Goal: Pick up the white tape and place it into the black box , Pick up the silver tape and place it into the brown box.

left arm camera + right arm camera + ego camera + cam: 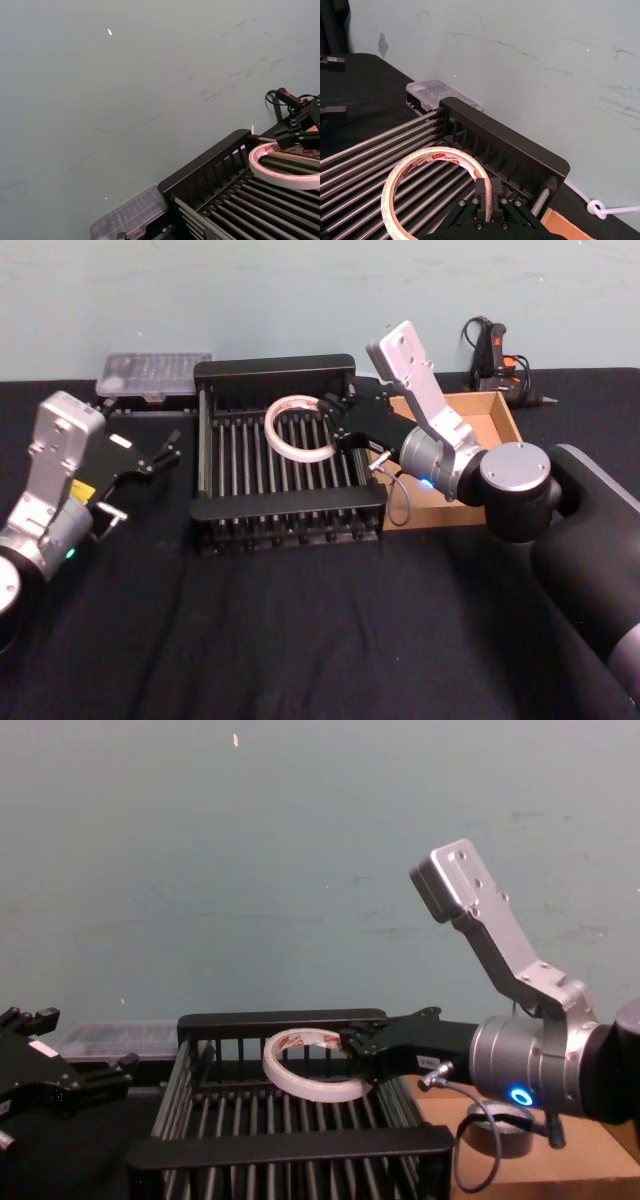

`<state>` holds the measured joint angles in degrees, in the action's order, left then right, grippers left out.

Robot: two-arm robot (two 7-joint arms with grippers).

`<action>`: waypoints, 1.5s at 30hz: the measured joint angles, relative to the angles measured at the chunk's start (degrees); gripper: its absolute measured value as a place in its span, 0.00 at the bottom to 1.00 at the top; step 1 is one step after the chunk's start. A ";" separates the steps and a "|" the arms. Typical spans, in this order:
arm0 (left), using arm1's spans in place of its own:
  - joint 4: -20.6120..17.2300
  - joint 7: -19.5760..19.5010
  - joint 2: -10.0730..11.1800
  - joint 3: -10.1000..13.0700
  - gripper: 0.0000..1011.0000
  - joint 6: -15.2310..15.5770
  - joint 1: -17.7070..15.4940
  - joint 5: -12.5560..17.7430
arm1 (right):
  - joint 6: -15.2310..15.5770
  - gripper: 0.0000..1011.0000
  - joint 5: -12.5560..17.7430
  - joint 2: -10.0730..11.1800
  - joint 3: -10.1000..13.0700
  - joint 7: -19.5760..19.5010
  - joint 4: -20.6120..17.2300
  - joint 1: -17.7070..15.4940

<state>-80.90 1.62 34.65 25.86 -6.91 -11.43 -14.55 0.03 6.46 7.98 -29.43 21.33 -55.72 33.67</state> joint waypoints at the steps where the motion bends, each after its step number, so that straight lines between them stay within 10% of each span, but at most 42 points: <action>1: 0.00 0.00 0.00 0.00 0.99 0.00 0.00 0.00 | 0.00 0.08 0.04 0.01 0.00 0.01 -0.02 0.00; 33: 0.00 0.00 0.00 0.00 0.99 0.00 0.00 0.00 | 0.02 0.96 0.35 0.09 -0.09 0.00 -0.21 -0.08; 45: 0.00 0.00 0.00 0.00 0.99 0.00 0.00 0.00 | 0.01 0.99 0.36 0.10 -0.09 0.00 -0.21 -0.08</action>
<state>-80.90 1.62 34.64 25.86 -6.91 -11.43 -14.55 0.04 6.82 8.07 -29.51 21.33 -55.94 33.59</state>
